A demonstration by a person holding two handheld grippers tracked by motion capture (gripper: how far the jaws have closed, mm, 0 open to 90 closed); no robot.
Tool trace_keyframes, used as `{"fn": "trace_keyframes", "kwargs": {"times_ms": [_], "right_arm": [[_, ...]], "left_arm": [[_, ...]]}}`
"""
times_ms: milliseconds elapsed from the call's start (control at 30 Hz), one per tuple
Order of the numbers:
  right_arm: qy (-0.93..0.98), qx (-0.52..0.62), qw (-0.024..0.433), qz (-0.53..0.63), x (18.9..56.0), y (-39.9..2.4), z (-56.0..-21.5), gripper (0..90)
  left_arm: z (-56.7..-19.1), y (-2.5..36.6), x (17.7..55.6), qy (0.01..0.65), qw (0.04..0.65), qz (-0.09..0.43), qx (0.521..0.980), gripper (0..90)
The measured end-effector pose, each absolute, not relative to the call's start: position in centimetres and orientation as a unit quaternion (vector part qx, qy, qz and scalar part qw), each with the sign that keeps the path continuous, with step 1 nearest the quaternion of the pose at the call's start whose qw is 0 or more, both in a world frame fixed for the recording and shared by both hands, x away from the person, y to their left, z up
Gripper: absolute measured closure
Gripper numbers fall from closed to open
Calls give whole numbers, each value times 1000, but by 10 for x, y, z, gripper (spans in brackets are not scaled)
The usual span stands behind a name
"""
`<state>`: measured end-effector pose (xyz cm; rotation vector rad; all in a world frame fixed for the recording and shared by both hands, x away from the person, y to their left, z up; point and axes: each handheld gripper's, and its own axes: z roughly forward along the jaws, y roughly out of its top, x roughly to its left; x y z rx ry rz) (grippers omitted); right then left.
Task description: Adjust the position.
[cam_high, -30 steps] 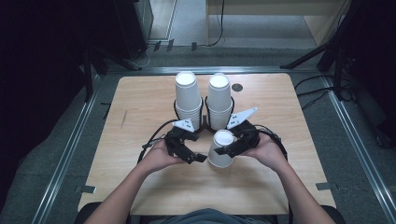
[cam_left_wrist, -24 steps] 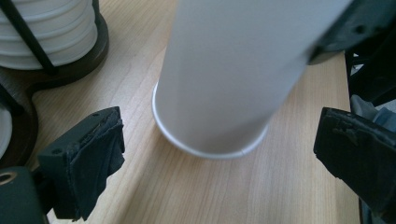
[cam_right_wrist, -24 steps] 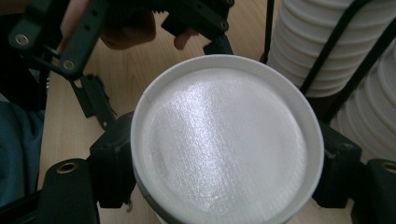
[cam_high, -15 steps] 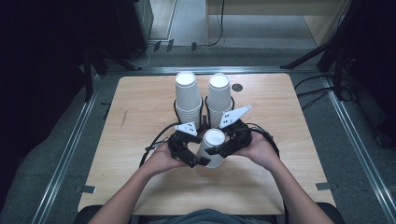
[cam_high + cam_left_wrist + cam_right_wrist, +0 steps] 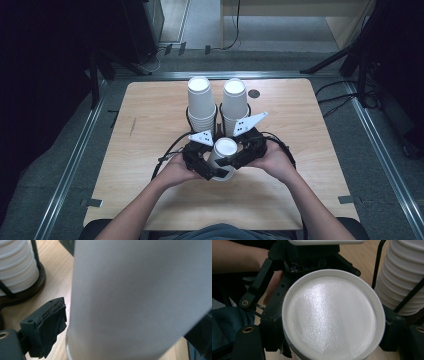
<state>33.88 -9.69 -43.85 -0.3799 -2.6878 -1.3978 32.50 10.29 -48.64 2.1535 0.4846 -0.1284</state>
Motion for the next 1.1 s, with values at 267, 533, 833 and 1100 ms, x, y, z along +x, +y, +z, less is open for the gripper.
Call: {"fn": "trace_keyframes", "kwargs": {"times_ms": [267, 533, 833, 1100], "right_arm": [[-865, -124, 60, -483, 339, -99, -435, 243], [-859, -131, 66, -491, 341, -105, -434, 243], [-862, -150, 58, -481, 342, -107, -434, 143], [-890, -133, 26, -435, 336, -115, -442, 141]], "left_arm": [[-483, 102, 321, 181, 466, -39, 865, 89], [-478, 100, 322, 170, 455, -31, 874, 156], [-474, 104, 328, 173, 426, -46, 887, 162], [-466, 122, 329, 194, 401, -63, 893, 161]]}}
